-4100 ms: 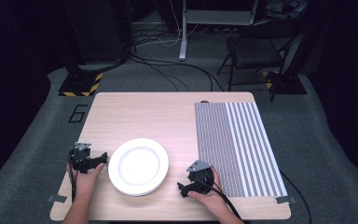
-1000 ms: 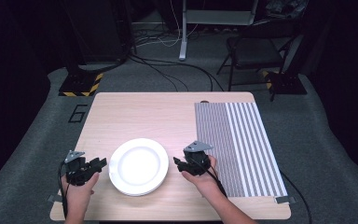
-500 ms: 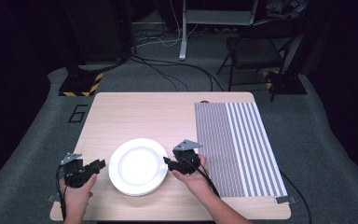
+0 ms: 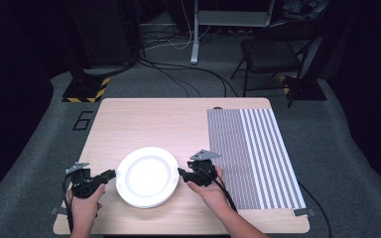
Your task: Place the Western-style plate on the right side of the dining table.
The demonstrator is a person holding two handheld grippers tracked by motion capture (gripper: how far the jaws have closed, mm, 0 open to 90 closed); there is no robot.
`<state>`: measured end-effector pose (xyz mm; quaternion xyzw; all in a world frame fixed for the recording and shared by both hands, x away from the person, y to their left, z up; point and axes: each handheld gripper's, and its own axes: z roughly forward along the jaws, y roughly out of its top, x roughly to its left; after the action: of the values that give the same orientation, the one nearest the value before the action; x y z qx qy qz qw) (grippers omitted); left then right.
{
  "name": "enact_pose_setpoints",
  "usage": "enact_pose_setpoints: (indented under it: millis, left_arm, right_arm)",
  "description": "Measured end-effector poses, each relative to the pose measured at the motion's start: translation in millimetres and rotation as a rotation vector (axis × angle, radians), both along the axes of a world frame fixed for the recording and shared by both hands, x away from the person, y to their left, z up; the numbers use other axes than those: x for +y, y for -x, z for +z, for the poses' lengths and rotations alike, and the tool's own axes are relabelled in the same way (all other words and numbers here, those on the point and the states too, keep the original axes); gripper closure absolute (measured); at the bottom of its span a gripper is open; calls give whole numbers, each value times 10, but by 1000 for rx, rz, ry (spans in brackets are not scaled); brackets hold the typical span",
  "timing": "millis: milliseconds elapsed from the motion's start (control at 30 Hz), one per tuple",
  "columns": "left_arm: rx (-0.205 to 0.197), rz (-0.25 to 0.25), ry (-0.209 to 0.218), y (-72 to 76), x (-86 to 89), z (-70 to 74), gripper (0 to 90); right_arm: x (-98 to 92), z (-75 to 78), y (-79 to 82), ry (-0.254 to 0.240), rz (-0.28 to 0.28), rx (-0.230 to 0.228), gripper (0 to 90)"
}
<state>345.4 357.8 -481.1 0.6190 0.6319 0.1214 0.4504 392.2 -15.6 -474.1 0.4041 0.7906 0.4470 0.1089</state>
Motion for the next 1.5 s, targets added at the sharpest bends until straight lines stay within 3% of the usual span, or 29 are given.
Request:
enact_pose_setpoints:
  millis: [467, 733, 833, 933, 1233, 1400, 1500]
  left_arm:
    - [27, -29, 28, -21, -18, -37, 815]
    - [27, -38, 12, -17, -25, -32, 827]
    - [29, -47, -26, -23, -54, -38, 832]
    - [29, -46, -35, -21, -65, -33, 833]
    - [28, -45, -24, -23, -58, -42, 834]
    - [29, -44, -21, -22, -58, -42, 834]
    - [29, -43, -19, -23, -57, -43, 834]
  right_arm:
    - [5, -19, 9, -27, 4, 41, 515]
    - [34, -44, 27, -38, 19, 57, 509]
    - [62, -64, 36, -46, 30, 67, 499]
    - [70, -72, 36, -48, 36, 71, 497]
    - [131, -129, 61, -72, 56, 126, 494]
    - [149, -147, 66, -73, 57, 122, 487]
    - [154, -179, 58, -84, 70, 155, 493]
